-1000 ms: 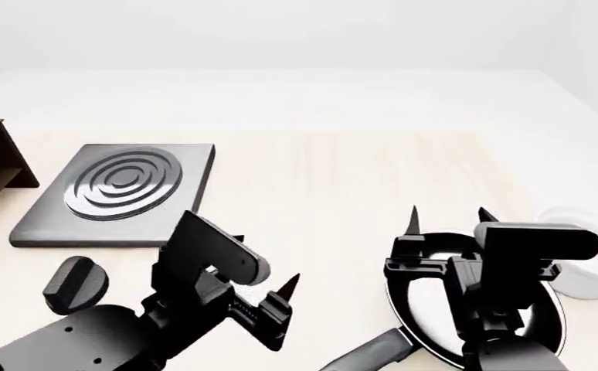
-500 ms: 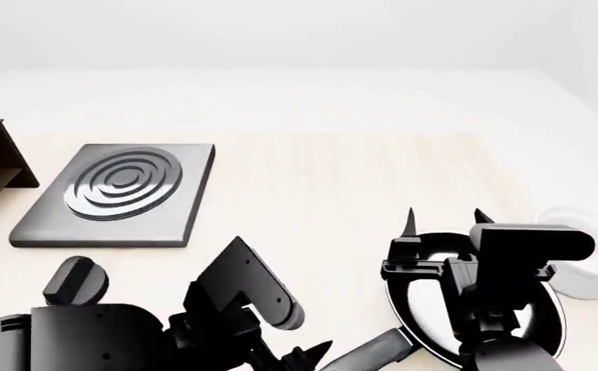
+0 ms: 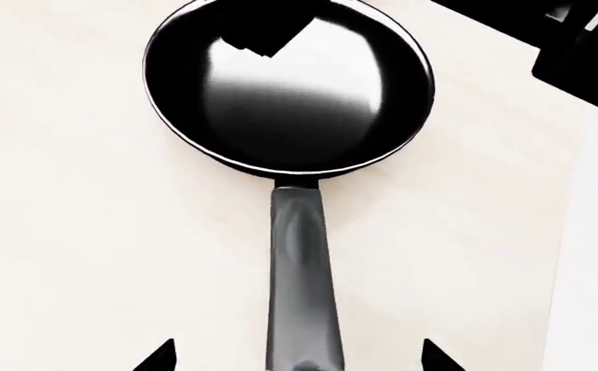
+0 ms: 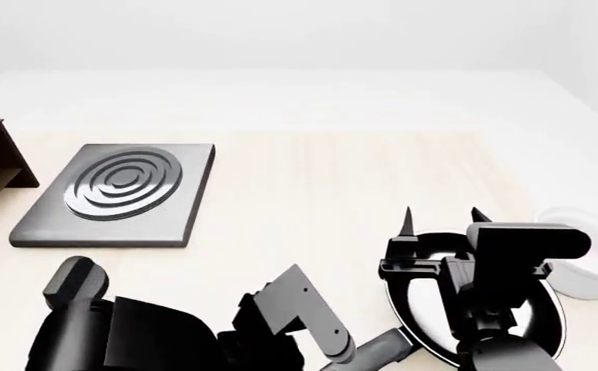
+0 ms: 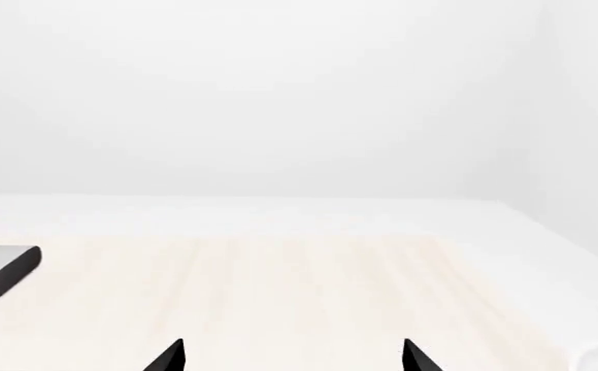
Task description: Put the frying pan on top of the cabinet.
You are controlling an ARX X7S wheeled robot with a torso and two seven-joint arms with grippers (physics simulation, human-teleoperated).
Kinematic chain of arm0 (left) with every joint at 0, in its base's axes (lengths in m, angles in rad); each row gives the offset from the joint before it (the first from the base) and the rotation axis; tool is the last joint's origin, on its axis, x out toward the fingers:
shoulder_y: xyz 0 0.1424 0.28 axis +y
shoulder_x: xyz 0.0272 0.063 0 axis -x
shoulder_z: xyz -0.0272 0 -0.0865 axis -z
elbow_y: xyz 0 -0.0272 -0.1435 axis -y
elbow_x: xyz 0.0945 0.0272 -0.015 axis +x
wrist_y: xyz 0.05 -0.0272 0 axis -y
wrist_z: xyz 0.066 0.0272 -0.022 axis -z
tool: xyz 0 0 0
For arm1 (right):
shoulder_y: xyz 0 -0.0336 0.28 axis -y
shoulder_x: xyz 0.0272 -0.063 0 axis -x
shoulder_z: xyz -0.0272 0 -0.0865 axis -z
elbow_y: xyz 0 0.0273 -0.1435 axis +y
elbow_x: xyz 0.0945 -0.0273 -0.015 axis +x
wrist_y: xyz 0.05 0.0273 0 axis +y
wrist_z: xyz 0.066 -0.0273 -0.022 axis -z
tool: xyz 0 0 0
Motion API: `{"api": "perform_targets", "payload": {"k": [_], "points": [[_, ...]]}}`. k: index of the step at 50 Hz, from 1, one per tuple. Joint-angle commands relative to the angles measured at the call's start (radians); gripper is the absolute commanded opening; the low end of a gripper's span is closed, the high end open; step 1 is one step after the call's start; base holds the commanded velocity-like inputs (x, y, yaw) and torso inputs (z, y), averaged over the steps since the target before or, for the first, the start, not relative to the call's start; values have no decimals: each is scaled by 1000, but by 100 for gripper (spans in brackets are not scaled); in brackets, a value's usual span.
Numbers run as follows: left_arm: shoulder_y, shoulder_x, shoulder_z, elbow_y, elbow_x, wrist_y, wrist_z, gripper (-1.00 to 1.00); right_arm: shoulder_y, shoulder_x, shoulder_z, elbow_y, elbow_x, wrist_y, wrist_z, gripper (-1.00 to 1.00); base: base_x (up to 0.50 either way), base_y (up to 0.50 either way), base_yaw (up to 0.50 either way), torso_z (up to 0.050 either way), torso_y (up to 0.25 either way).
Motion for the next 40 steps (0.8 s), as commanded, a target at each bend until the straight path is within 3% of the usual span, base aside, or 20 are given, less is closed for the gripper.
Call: {"api": "perform_targets", "payload": {"k": [1,23,40], "points": [[-29,28,144,-74,77,53,33,100,-3,2,-4,3,4,-11,2,100,0,0,0,0,0],[-65,72,331,-296,236,146,112,100,-12,5,-7,3,17,-26,5,100,0,0,0,0,0],[-100,138,375,-418,183,88,154,100,-18,10,-11,-7,28,-35,6,100,0,0,0,0,0]]}}
